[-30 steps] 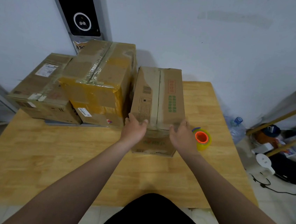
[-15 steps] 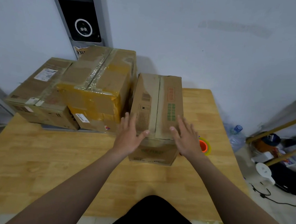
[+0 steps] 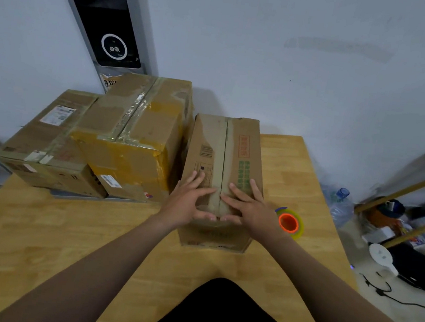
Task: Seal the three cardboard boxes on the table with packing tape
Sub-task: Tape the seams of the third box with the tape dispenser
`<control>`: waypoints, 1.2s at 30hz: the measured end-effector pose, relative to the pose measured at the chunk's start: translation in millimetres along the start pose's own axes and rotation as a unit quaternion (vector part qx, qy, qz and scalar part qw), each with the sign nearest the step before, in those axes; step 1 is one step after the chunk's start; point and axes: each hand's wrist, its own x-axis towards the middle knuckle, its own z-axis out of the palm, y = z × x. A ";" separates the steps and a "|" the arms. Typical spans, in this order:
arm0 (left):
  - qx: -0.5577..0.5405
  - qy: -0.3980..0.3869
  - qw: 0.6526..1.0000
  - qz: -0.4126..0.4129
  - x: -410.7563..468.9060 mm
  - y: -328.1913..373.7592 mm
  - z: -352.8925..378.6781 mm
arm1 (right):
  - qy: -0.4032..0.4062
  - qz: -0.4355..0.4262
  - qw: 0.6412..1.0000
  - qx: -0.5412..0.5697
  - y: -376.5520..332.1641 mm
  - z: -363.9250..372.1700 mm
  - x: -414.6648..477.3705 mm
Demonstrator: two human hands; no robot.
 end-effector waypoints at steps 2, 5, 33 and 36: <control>-0.014 -0.013 1.000 -0.003 -0.8 -1.9 -5.5 | 0.000 0.010 1.000 0.012 -0.8 -4.1 -4.7; -0.035 -0.040 0.999 0.004 -1.7 -14.7 -15.8 | 0.017 -0.016 1.000 0.018 -1.8 -9.9 -12.5; 0.010 0.013 0.997 0.081 -40.3 5.5 -6.2 | 0.199 0.009 0.941 0.274 -11.6 -9.4 -28.9; 0.064 0.023 0.995 0.074 -43.9 17.0 11.6 | 0.112 -0.002 0.983 0.144 -47.6 9.1 -21.1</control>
